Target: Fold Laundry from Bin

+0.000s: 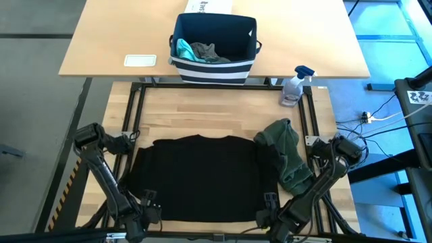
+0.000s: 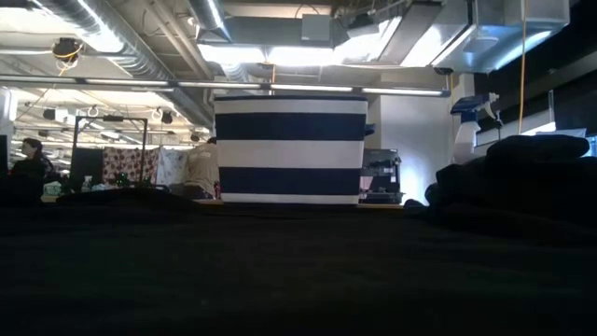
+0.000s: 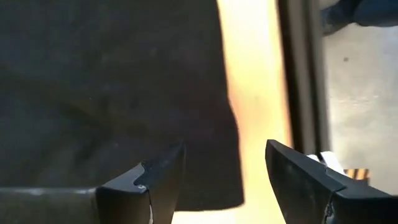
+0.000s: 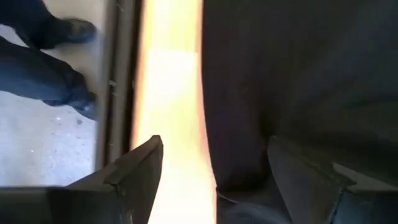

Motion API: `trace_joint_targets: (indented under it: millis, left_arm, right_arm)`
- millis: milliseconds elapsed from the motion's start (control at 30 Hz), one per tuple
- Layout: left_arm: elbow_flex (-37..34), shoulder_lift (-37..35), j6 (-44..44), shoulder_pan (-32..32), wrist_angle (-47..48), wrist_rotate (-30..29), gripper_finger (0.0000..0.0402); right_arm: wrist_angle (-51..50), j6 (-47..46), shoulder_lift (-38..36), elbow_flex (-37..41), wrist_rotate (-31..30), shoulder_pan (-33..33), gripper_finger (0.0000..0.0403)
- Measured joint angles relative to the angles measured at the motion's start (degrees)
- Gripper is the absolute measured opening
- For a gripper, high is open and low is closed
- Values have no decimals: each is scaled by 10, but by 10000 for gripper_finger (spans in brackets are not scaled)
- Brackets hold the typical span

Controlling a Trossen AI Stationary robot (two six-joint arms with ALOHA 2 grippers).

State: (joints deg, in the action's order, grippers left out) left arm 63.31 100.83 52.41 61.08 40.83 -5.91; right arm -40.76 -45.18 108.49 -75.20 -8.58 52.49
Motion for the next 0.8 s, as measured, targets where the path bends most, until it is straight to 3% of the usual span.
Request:
trace_joint_targets:
  millis: [433,800]
  left_arm:
    - [0,39,25,0,2,-30,215]
    - [3,61,29,0,-2,-25,160]
  right_arm:
    - [-13,-53,49,0,-14,0,287]
    - [-13,-57,49,0,-26,0,287]
